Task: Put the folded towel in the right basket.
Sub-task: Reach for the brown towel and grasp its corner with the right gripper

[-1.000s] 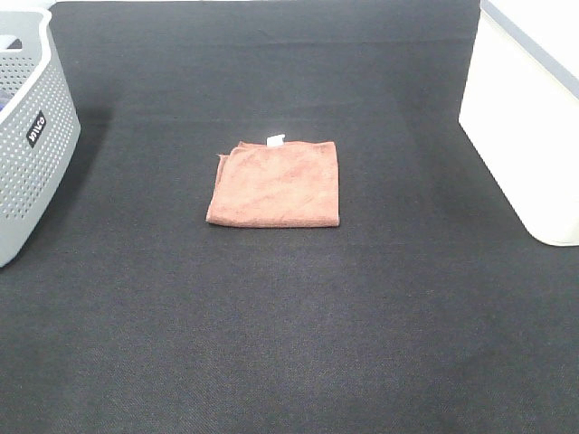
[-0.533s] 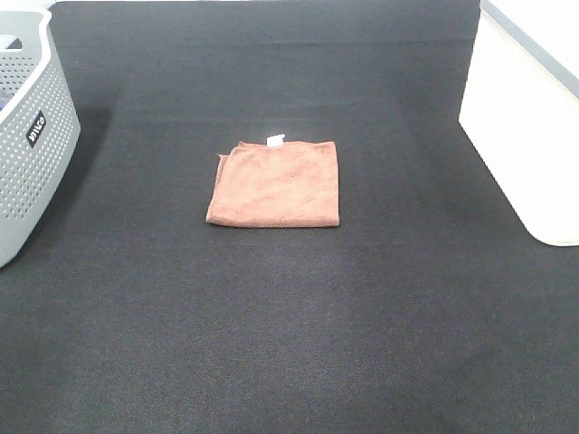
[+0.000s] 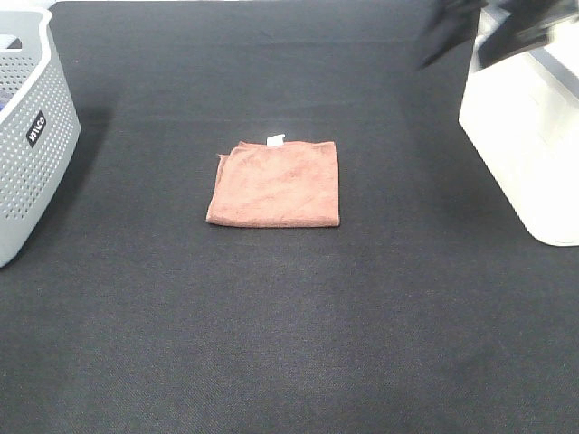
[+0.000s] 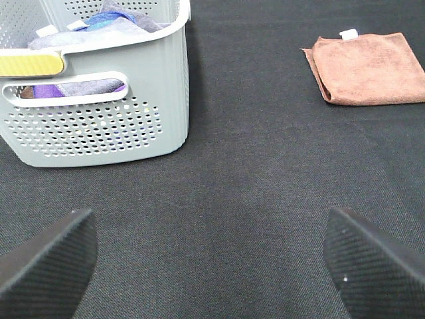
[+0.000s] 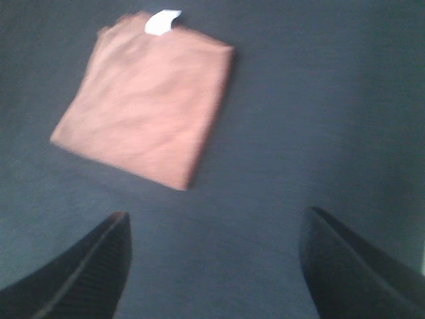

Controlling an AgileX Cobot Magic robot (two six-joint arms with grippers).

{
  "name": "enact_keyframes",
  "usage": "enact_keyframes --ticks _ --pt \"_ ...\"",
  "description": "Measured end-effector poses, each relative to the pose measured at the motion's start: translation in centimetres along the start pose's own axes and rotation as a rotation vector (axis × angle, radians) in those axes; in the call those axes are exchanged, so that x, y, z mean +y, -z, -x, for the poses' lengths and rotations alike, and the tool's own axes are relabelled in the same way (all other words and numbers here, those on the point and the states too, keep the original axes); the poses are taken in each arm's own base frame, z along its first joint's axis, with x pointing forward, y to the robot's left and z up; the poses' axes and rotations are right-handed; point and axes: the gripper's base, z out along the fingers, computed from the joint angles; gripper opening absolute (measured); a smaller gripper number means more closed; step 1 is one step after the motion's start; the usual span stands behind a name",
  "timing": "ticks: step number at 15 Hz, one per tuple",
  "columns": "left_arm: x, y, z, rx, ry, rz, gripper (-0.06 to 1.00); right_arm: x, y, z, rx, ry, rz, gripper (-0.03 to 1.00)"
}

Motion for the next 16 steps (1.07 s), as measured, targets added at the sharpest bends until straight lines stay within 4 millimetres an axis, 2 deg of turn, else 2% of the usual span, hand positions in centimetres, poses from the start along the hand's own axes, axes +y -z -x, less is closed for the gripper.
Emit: enact_keyframes --ticks 2,3,7,8,9,11,13,16 --pt "0.0 0.0 0.0 0.0 0.0 0.0 0.88 1.1 -4.0 0.3 0.052 0.007 0.043 0.67" --pt "0.0 0.0 0.0 0.0 0.0 0.0 0.88 0.8 -6.7 0.4 0.087 -0.028 0.069 0.67" --pt "0.0 0.0 0.0 0.0 0.0 0.0 0.88 -0.8 -14.0 1.2 0.167 -0.077 0.107 0.69" --pt "0.0 0.0 0.0 0.0 0.0 0.0 0.88 -1.3 -15.1 1.2 0.184 -0.107 0.117 0.7" --pt "0.0 0.0 0.0 0.0 0.0 0.0 0.88 -1.3 -15.1 1.2 0.184 -0.107 0.117 0.7" --pt "0.0 0.0 0.0 0.0 0.0 0.0 0.88 -2.4 -16.8 1.2 0.191 -0.169 0.143 0.73" --pt "0.0 0.0 0.0 0.0 0.0 0.0 0.88 -3.7 -18.9 0.5 0.219 -0.237 0.194 0.73" --pt "0.0 0.0 0.0 0.0 0.0 0.0 0.88 -4.5 -22.4 -1.5 0.288 -0.266 0.237 0.73"
